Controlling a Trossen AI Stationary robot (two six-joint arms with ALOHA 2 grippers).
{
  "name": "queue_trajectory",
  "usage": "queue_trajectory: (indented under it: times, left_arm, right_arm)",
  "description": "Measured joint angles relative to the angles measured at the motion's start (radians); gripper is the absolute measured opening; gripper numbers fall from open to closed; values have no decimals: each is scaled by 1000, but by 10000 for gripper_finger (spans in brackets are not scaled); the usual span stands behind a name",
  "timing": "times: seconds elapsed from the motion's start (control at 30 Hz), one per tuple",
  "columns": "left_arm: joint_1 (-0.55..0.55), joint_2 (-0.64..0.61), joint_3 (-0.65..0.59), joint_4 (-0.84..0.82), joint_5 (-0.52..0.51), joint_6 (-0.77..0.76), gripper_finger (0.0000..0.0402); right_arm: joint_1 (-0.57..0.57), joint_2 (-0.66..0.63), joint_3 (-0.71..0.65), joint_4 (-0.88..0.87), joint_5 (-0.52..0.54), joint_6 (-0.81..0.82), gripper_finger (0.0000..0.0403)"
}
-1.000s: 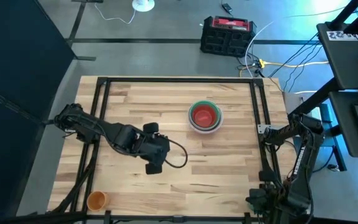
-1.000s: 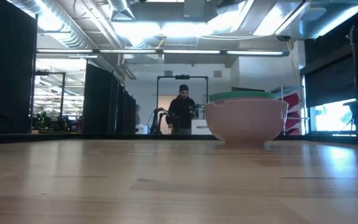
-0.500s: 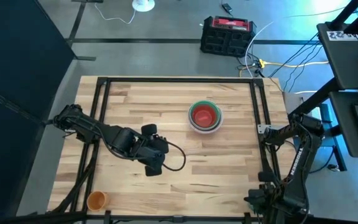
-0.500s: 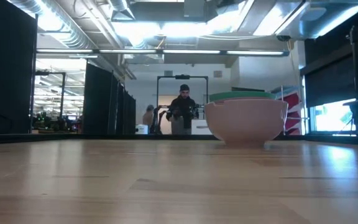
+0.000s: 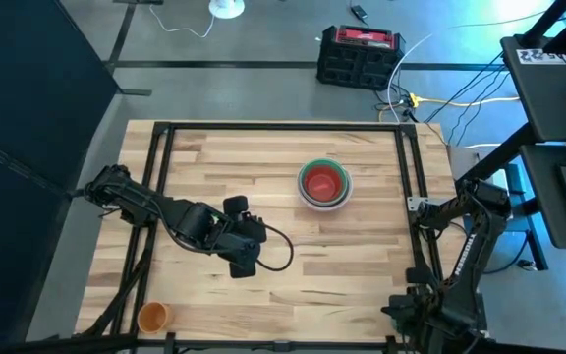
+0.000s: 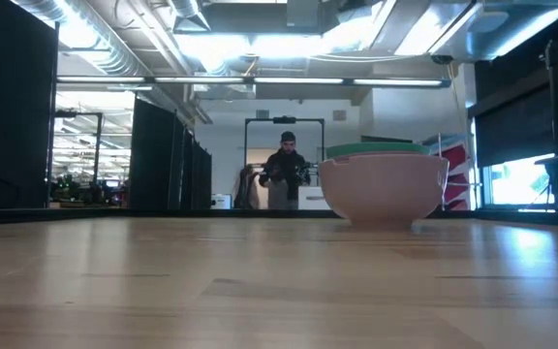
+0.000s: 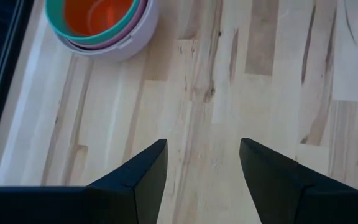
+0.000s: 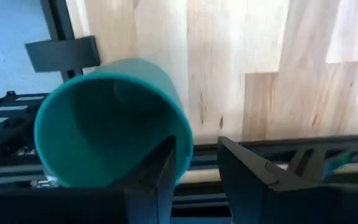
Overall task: Nest bowls inside each other
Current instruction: Put the teal cup next to the stack in the center of the table
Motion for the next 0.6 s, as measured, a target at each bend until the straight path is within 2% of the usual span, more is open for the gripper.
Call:
queue_trajectory:
  times: [0.6]
  left_arm:
    - [-13, -1, 0, 3, -10, 3, 185]
  right_arm:
    - [-22, 0, -17, 34, 33, 3, 101]
